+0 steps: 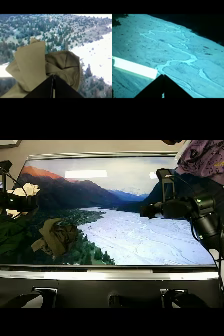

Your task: Fold the clothes and pants, and hang the long-sleeved shirts on hangers.

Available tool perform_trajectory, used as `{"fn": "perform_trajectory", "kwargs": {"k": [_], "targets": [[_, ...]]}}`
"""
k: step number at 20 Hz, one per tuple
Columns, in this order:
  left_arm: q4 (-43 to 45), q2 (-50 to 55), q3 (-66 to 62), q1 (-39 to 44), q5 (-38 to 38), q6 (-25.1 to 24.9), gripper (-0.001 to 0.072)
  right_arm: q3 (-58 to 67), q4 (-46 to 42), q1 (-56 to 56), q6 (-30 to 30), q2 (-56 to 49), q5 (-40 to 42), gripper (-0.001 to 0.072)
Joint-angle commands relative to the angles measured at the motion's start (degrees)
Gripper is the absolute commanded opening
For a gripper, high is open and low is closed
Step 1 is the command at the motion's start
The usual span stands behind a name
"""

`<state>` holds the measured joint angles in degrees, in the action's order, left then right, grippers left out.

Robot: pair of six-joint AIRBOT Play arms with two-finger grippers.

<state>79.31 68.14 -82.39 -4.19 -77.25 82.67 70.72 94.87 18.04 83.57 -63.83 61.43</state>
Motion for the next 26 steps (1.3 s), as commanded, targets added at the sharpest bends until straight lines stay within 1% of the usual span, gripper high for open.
{"fn": "perform_trajectory", "kwargs": {"k": [1,4,5,6,7,8,10,12,15,16,18,19,20,21,24,26], "targets": [[0.02,-0.02,0.00,-0.02,0.37,-0.02,0.0018,-0.02,0.00,0.07,0.00,0.02,-0.02,0.0029],[-0.02,-0.02,0.00,-0.02,0.42,0.00,0.0018,-0.02,0.00,0.07,0.00,0.02,-0.02,0.0029],[0.04,0.13,0.00,-0.02,0.39,0.04,0.0078,-0.02,0.00,0.07,0.00,0.02,-0.02,0.0029],[0.46,0.57,0.02,-0.07,0.17,1.99,0.0446,-0.02,0.00,0.07,0.00,0.02,-0.02,0.0029],[2.34,1.27,0.17,-0.04,-0.39,8.13,0.0720,-0.02,0.00,0.07,0.00,0.02,-0.04,0.0029],[4.44,2.29,0.63,-0.07,-1.64,12.98,0.0720,-0.02,0.00,0.07,0.00,0.02,-0.07,0.0029],[6.95,4.35,3.87,-0.15,-3.43,13.40,0.0720,-0.02,0.02,0.07,0.00,0.02,0.02,0.0029],[7.08,5.77,10.62,-0.11,-1.75,13.42,0.0720,-0.02,0.00,0.07,0.00,0.02,0.20,0.0029],[6.19,6.45,21.44,0.11,5.97,14.03,0.0720,-0.02,0.00,0.07,0.00,0.02,0.17,0.0029],[6.19,6.56,24.39,0.11,9.40,15.74,0.0720,-0.02,0.00,0.07,0.00,0.02,0.20,0.0029],[5.33,7.08,27.91,0.11,14.34,17.88,0.0720,-0.02,0.00,0.07,0.00,0.02,0.17,0.0029],[3.85,7.39,28.81,0.11,16.22,17.88,0.0720,-0.02,0.00,0.07,-0.02,0.02,0.17,0.0029],[2.08,7.69,28.85,0.11,16.76,17.88,0.0540,-0.02,0.02,0.07,0.00,0.02,0.20,0.0029],[-0.66,7.65,28.41,0.11,16.13,17.86,0.0026,-0.02,0.04,0.07,-0.02,0.02,0.28,0.0029],[-11.10,7.26,26.08,3.45,14.99,15.15,0.0014,-0.02,-0.04,0.07,0.02,0.02,2.97,0.0029],[-19.74,7.21,24.11,9.90,15.82,15.12,0.0013,-0.02,-0.81,0.07,0.04,0.02,6.69,0.0029]]}}
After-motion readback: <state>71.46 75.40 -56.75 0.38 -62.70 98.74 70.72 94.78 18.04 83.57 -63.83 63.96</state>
